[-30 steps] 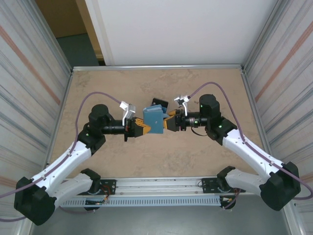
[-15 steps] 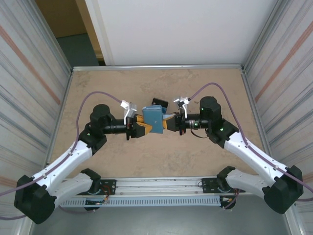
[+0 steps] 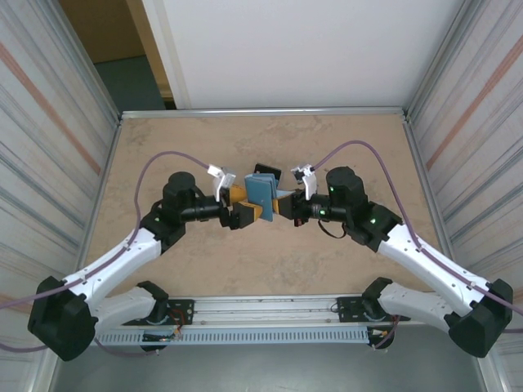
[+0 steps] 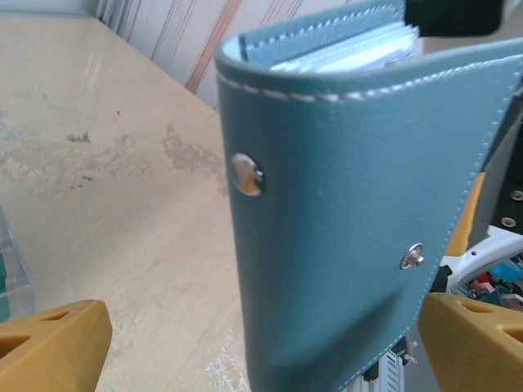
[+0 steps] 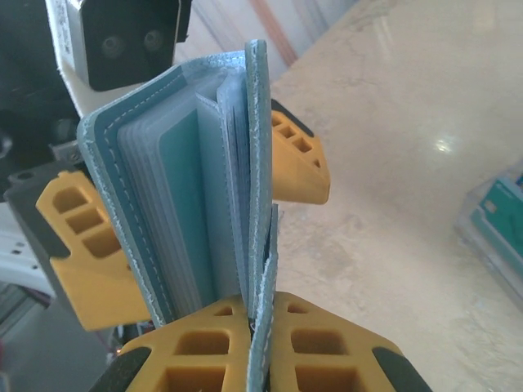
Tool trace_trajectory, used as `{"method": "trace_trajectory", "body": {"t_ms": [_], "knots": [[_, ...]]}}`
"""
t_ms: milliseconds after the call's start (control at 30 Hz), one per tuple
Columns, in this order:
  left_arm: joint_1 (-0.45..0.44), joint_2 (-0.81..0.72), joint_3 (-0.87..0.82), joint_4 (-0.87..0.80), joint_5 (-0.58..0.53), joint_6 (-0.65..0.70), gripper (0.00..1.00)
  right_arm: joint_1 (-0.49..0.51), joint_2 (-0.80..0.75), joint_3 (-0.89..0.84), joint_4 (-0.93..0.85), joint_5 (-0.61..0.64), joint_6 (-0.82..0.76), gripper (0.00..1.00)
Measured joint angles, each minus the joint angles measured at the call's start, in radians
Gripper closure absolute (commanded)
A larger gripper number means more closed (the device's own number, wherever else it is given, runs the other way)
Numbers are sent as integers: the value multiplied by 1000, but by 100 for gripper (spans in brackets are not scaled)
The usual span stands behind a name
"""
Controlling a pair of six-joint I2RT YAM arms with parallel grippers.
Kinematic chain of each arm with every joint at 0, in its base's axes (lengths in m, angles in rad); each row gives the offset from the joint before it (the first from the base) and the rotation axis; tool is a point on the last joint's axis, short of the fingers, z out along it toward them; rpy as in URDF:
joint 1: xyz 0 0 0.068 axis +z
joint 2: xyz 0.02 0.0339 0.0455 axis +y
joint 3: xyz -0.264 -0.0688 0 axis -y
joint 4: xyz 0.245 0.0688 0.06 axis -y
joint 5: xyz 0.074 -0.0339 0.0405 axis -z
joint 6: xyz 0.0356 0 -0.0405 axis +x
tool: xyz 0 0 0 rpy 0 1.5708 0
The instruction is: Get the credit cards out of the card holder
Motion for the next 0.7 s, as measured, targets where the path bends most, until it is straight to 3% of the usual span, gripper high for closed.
{"method": "trace_trajectory", "body": {"t_ms": [233, 700], "knots": [[-63, 23, 0, 22, -108, -25, 1, 59, 39, 77, -110, 236, -6, 100], [-66, -5, -32, 75, -336, -84, 1, 168, 183, 228, -308, 602, -19, 100]]}}
